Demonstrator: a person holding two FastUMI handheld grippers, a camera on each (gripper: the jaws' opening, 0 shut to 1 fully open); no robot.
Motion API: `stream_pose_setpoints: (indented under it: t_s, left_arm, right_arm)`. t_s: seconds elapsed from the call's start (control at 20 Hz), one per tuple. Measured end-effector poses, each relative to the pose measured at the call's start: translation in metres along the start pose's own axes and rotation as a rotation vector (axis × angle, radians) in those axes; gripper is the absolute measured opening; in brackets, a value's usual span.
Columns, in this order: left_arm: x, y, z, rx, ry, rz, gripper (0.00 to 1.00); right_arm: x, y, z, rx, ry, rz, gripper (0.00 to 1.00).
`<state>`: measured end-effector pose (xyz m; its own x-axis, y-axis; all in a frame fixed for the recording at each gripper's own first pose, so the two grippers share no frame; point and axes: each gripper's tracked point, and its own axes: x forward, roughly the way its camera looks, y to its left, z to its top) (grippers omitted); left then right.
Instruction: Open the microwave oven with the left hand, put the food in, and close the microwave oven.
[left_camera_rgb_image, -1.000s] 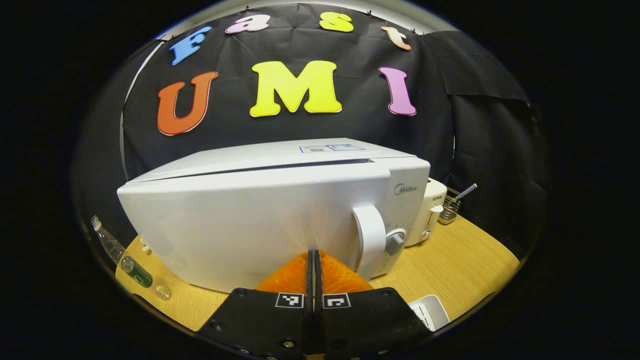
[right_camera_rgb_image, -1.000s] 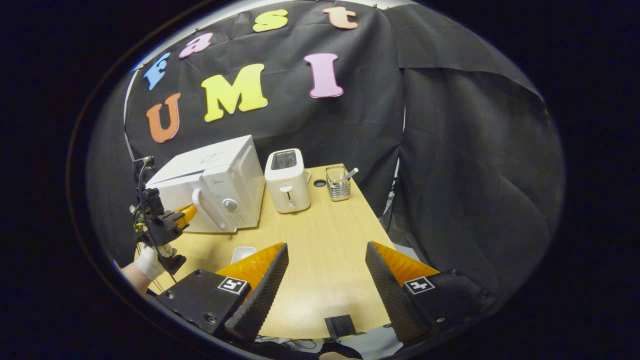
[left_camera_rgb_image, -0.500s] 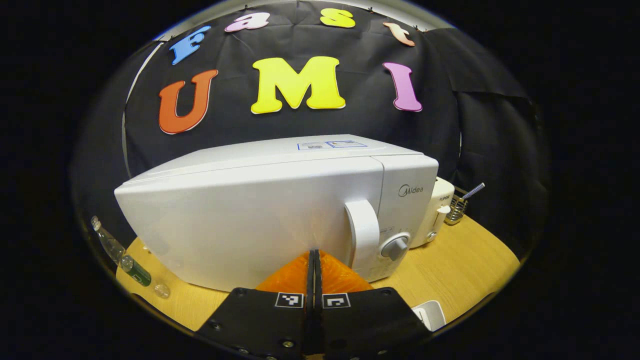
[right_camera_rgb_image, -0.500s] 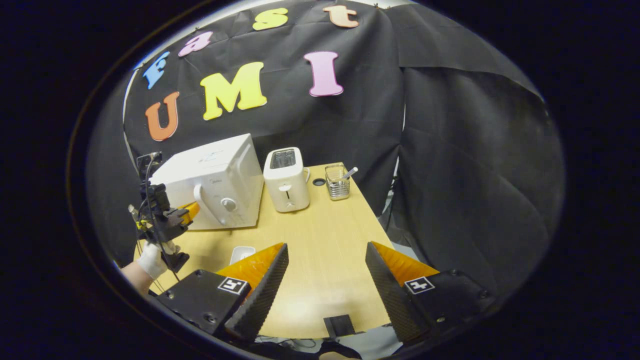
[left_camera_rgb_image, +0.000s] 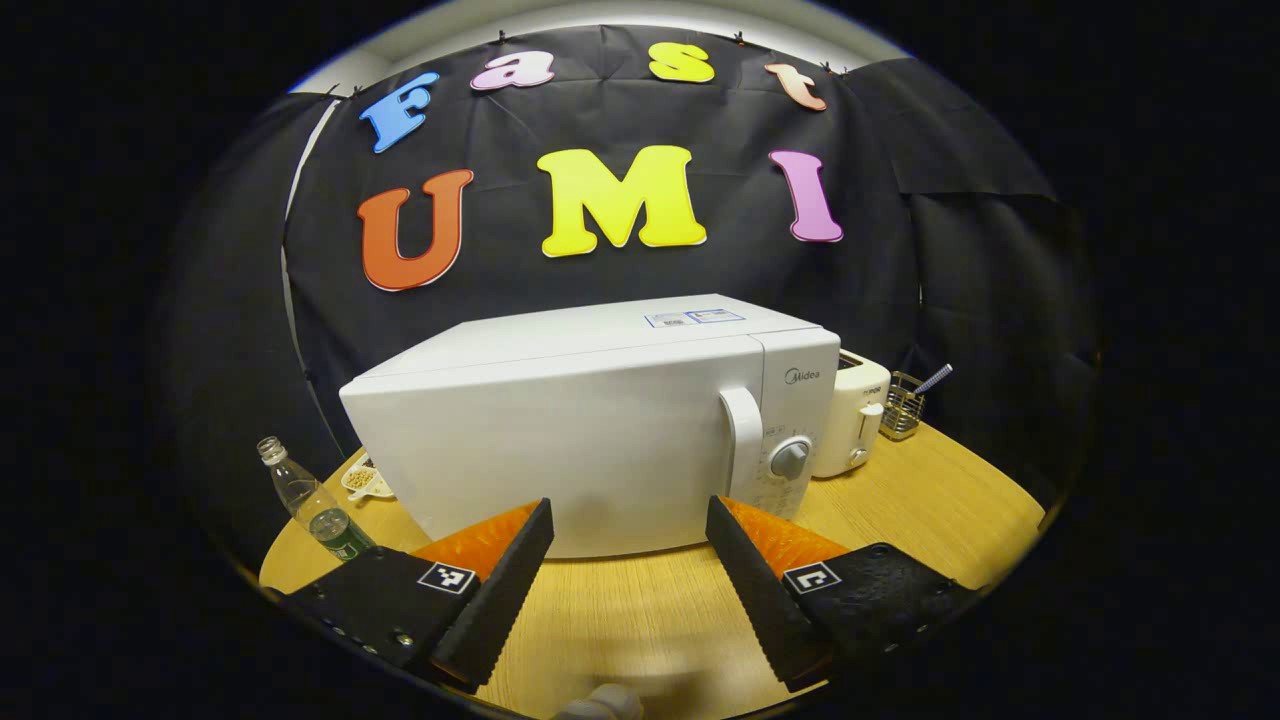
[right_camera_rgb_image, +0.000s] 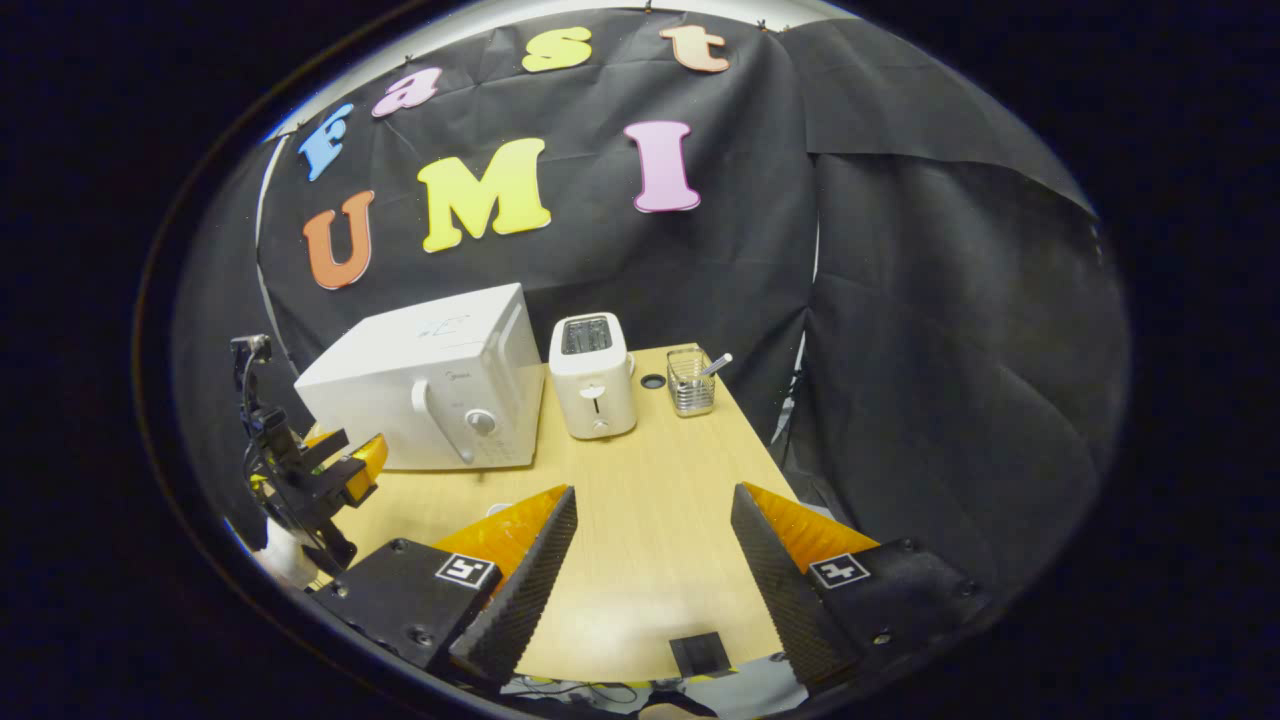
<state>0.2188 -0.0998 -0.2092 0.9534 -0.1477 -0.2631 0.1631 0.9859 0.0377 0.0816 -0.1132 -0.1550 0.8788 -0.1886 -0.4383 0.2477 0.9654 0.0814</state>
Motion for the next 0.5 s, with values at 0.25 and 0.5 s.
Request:
stream_pose_setpoints:
  t_s: [0.25, 0.5]
  left_arm:
    - [-0.057, 0.006, 0.021, 0.001, -0.039, -0.029, 0.96]
    - [-0.128, 0.034, 0.077, 0.002, -0.147, -0.021, 0.96]
  right_arm:
    - [-0.025, 0.026, -0.007, -0.012, -0.019, 0.010, 0.99]
    - [-0.045, 0.064, 0.000, -0.012, -0.067, 0.051, 0.99]
